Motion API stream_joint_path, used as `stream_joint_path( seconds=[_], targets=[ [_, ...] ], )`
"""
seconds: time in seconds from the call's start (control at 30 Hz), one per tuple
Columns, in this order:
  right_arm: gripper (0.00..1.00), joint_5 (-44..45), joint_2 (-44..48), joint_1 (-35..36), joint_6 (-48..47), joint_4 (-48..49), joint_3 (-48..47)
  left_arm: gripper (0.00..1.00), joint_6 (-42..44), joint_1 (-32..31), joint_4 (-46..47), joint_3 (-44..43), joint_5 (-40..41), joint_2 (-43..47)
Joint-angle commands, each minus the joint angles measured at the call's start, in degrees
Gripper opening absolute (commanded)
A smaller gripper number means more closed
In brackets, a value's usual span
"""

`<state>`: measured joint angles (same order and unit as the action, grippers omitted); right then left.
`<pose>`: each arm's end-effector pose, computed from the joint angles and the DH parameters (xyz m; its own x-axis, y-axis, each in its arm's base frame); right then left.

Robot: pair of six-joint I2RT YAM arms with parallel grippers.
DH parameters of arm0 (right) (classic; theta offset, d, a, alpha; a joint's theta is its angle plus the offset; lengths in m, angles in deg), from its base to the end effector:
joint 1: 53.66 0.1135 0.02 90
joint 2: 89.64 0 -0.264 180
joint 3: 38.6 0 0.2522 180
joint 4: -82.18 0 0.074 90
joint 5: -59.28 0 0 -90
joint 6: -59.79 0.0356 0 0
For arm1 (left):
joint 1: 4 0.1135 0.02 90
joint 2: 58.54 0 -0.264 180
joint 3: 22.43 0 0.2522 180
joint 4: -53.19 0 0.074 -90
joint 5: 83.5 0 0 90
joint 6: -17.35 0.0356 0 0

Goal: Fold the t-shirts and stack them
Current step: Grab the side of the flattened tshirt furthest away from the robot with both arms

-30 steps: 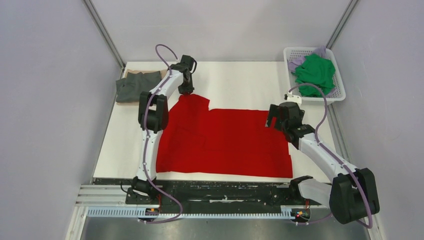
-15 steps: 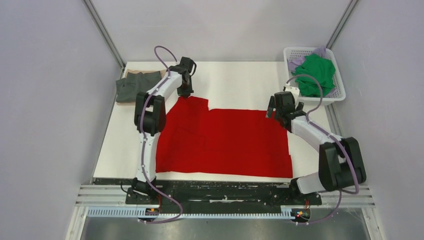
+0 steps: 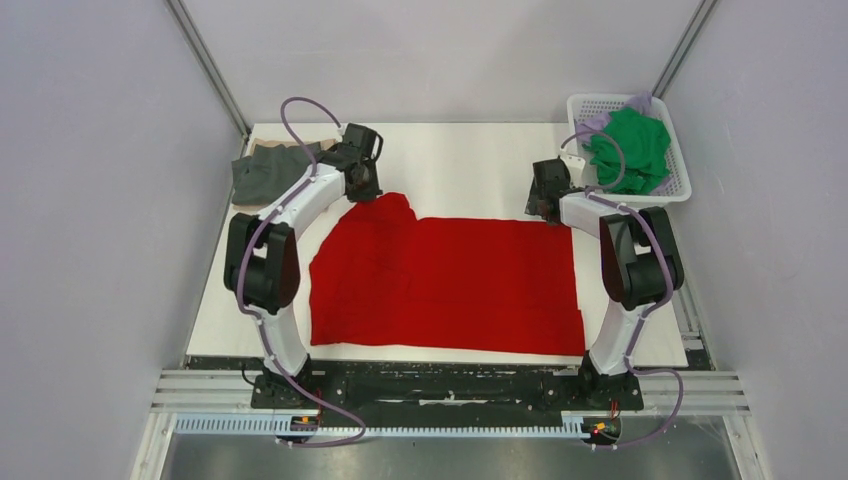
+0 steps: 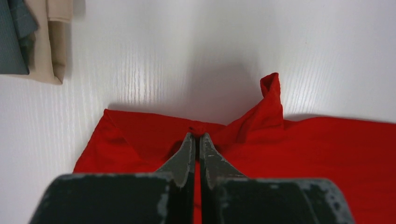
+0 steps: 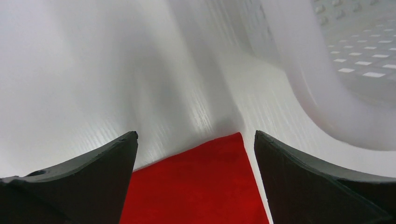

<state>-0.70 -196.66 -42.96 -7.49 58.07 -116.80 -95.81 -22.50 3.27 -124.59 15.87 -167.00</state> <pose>0.3781 0.0533 0.1607 -0.6708 0.2136 -0.7102 0.4279 0.8936 -0.1354 0.3953 -0.1262 0.2455 -0.8141 -0.1368 -0.5644 -0.1011 0.9904 -0.0943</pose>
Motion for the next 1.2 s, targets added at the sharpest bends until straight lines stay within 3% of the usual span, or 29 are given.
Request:
stream_joint_path(
  seconds=[0.0, 0.53, 0.67, 0.97, 1.17],
  targets=[
    [0.96, 2.85, -1.26, -0.07, 1.33, -2.04, -1.32, 0.02, -2.63, -0.53, 4.08, 4.01, -0.57, 4.67],
    [0.71, 5.09, 4.78, -0.07, 3.14, -3.23, 6.17, 0.02, -3.93, -0.81, 5.7, 10.81, 0.06, 11.27],
    [0.59, 5.32, 4.63, -0.06, 3.88, -3.12, 5.89, 0.02, -4.01, -0.83, 6.54, 12.29, 0.26, 12.49],
    [0.43, 2.31, 2.17, -0.06, 7.21, 0.99, 5.85, 0.02, -4.26, -0.75, 7.42, 15.18, 0.47, 15.38],
    [0.23, 1.27, 0.41, 0.01, 4.18, 1.9, 3.79, 0.02, -4.11, -0.77, 7.6, 15.69, 0.97, 15.84]
  ],
)
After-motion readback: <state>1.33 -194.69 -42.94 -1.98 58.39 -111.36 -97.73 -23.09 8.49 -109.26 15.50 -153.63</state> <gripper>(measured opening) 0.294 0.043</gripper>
